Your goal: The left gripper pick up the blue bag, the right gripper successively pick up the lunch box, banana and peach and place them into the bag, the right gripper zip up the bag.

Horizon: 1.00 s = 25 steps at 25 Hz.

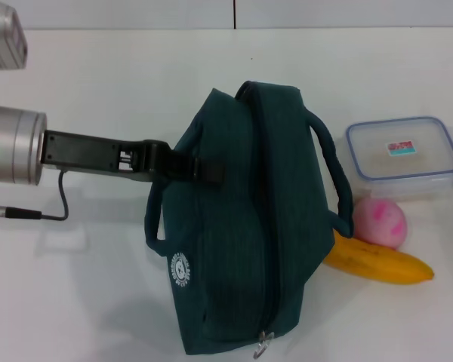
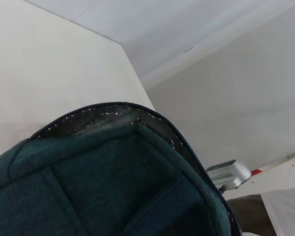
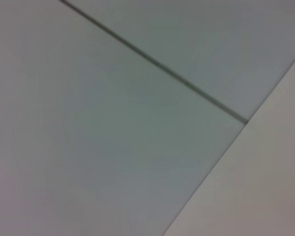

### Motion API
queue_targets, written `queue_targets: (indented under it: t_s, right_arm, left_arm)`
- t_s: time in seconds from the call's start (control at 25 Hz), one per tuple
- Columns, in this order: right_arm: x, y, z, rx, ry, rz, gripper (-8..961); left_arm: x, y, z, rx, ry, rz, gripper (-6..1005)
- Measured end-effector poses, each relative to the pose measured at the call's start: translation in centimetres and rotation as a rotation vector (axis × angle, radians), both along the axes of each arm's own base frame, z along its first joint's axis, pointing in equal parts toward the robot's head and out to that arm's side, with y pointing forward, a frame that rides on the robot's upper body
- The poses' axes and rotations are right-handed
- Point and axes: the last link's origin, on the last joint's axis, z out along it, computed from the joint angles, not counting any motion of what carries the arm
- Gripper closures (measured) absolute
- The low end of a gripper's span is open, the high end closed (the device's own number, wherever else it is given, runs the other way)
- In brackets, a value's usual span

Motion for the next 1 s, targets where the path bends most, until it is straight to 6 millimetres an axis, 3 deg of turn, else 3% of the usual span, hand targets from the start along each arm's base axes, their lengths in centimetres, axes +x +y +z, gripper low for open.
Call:
queue_targets:
  t_s: [0.28, 0.72, 1.0]
  right_arm:
    - [-1.6, 0.2, -1.6, -0.072, 0.056, 0.045, 205]
    - [-2.5, 1.0, -1.9, -0.087, 0.09, 0.064, 259]
    - [-2.5, 0.8, -1.9, -0.088, 0.109, 0.061, 483]
  left_arm:
    - [-0.4, -0.1, -0.1, -0.009, -0.007, 0.001, 938]
    - [-0.5, -0.2, -0.1, -0.002, -0.007, -0.006, 937]
    - [-0.7, -0.2, 0.0, 0.001, -0.006, -0.004, 938]
